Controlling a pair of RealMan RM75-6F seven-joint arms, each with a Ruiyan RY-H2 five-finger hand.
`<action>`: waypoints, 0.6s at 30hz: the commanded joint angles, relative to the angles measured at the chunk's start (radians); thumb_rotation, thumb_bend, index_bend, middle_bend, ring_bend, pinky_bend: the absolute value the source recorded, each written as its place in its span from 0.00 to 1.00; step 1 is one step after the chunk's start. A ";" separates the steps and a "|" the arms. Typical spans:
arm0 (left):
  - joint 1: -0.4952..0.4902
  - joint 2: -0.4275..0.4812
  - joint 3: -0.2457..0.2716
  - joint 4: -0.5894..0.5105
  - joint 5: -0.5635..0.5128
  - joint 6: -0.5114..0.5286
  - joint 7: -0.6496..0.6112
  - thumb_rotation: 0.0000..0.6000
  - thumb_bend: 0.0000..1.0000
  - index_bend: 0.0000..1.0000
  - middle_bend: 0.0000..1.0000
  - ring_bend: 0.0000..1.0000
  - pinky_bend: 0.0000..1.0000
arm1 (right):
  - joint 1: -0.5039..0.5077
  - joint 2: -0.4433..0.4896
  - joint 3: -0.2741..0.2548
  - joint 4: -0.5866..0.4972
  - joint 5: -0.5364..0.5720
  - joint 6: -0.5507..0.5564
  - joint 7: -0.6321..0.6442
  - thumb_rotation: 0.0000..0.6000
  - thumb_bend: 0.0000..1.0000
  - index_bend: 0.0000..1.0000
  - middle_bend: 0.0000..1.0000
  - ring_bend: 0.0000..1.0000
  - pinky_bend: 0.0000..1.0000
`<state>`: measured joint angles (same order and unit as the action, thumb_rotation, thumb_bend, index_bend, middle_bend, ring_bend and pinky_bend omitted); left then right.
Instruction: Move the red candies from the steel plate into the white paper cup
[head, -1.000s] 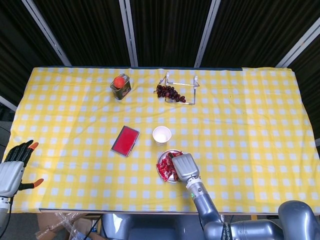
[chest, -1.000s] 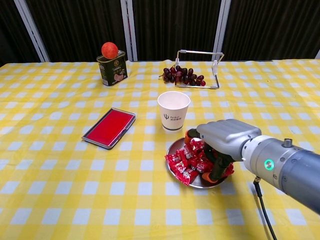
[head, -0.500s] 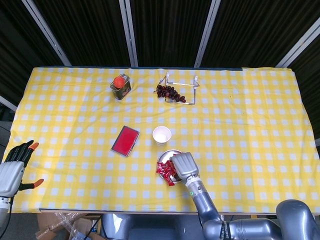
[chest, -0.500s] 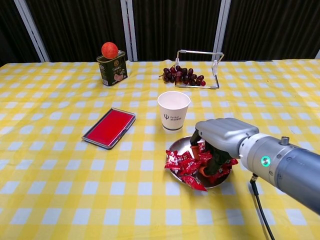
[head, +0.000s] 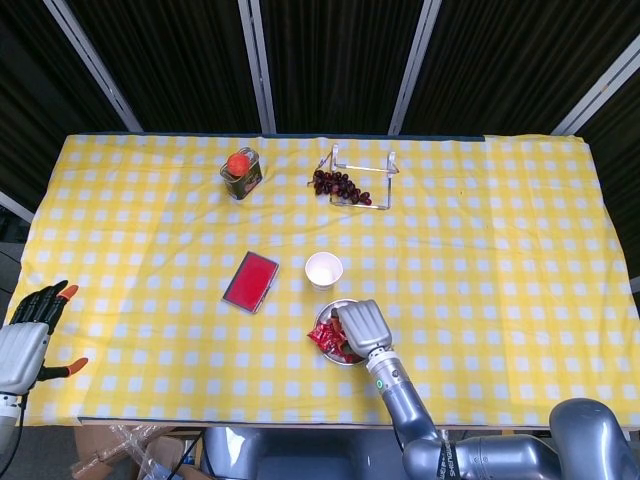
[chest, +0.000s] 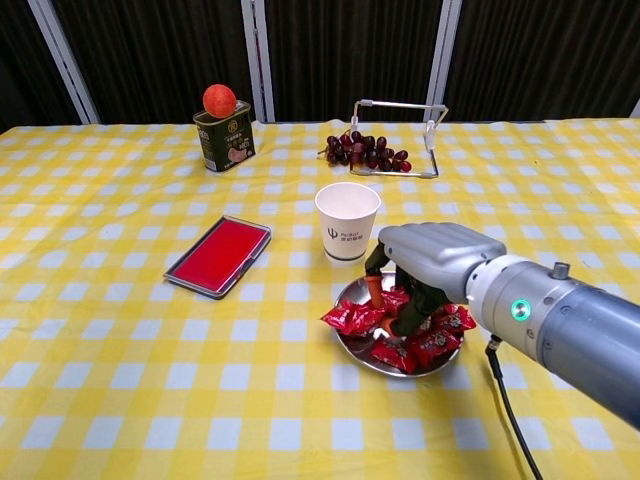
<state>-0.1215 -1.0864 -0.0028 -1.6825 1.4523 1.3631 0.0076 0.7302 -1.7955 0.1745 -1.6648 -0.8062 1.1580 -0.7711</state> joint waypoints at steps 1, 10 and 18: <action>0.000 0.000 0.000 0.000 -0.001 -0.001 0.000 1.00 0.04 0.00 0.00 0.00 0.00 | 0.003 0.006 0.007 -0.008 -0.010 0.006 0.006 1.00 0.51 0.68 0.81 0.84 0.92; -0.002 0.002 -0.002 -0.002 -0.006 -0.005 -0.004 1.00 0.04 0.00 0.00 0.00 0.00 | 0.017 0.045 0.038 -0.069 -0.024 0.033 -0.008 1.00 0.52 0.68 0.81 0.84 0.92; -0.003 0.005 -0.003 -0.007 -0.012 -0.009 -0.009 1.00 0.04 0.00 0.00 0.00 0.00 | 0.050 0.075 0.086 -0.121 0.007 0.048 -0.048 1.00 0.52 0.68 0.81 0.84 0.92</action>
<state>-0.1240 -1.0812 -0.0054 -1.6893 1.4406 1.3540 -0.0008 0.7741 -1.7240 0.2548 -1.7819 -0.8051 1.2052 -0.8131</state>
